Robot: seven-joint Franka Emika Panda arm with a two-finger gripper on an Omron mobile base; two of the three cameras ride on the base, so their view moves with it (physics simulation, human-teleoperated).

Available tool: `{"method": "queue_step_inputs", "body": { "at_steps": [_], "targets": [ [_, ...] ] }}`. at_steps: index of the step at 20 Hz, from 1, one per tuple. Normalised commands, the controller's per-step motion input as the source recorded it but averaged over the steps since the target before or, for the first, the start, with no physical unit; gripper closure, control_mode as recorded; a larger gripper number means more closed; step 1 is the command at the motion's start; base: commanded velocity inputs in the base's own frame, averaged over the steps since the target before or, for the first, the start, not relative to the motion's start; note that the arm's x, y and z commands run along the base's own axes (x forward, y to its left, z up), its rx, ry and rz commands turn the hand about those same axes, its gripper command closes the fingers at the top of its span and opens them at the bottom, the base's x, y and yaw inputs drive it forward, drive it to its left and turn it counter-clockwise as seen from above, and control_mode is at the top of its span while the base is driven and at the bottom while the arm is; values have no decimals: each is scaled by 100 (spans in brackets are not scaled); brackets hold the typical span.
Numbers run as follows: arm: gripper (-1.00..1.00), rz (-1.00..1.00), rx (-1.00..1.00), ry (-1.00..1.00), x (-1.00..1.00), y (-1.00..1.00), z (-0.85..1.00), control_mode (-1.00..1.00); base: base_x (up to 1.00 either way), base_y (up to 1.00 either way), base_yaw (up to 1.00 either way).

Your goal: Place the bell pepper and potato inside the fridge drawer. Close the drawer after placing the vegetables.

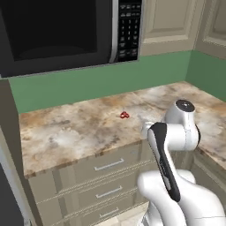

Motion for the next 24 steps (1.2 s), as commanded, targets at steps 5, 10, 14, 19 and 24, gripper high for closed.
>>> {"method": "queue_step_inputs", "body": {
  "at_steps": [5,10,14,19,24],
  "targets": [
    [100,0,0,0,0,0,0,100,-100,-6,42],
    [100,0,0,0,0,0,0,100,-100,0,51],
    [100,0,0,0,0,0,0,100,-99,0,55],
    [100,0,0,0,0,0,0,100,-89,0,59],
    [100,0,0,0,0,0,0,100,-78,3,63]
  ]
}}
